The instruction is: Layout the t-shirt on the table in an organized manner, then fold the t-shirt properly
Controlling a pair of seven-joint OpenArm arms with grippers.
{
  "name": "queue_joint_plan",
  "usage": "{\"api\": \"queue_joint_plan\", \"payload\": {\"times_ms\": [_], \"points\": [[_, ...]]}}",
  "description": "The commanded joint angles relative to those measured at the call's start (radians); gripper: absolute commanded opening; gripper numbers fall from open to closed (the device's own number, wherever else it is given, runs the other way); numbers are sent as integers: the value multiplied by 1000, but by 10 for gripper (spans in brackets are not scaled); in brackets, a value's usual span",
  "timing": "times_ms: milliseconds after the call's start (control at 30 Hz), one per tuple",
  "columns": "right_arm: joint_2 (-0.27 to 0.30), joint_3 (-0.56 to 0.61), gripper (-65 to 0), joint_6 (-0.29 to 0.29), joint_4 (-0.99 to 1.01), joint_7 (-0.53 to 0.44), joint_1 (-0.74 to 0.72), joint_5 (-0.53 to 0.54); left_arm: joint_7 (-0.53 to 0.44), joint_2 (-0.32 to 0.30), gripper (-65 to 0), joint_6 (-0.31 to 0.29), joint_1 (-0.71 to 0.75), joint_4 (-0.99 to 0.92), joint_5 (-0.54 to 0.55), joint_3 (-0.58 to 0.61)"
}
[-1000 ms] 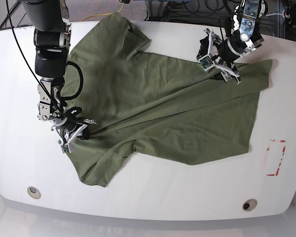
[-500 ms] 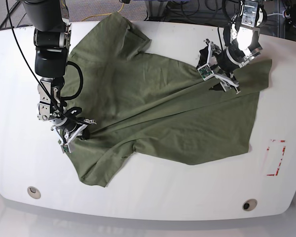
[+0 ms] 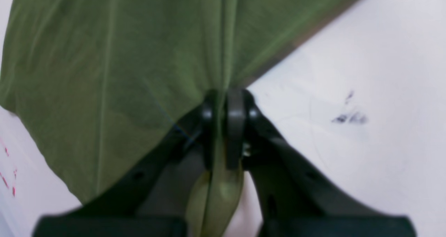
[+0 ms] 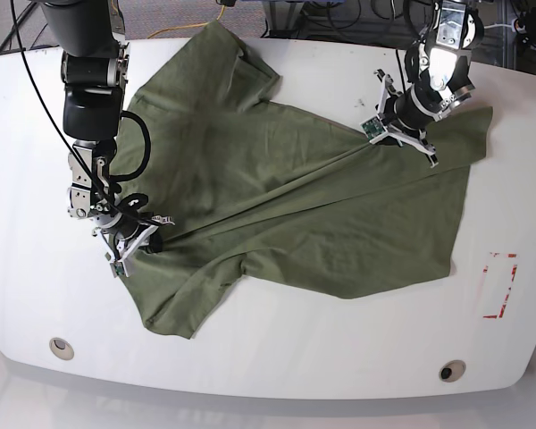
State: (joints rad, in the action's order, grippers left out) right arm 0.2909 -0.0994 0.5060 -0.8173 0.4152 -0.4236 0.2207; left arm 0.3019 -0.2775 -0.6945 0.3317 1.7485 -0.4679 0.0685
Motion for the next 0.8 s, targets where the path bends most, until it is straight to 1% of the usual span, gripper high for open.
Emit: {"api": "queue_joint_plan", "payload": {"times_ms": [0, 233, 400, 467, 767], "points": [[11, -4, -644, -7, -7, 15, -21, -13, 20, -9, -643, -4, 13, 8, -10, -3], [11, -4, -644, -7, -7, 15, -21, -13, 20, -7, -650, -4, 51, 43, -4, -2], [11, -3, -644, -7, -7, 15, -21, -13, 20, 4, -650, -4, 93, 87, -9, 29], [1, -3, -644, -7, -7, 15, -22, -13, 20, 5, -650, -4, 122, 104, -9, 38], [-2, 2, -644, -7, -7, 15, -22, -13, 20, 5, -650, -4, 192, 113, -9, 66]]}}
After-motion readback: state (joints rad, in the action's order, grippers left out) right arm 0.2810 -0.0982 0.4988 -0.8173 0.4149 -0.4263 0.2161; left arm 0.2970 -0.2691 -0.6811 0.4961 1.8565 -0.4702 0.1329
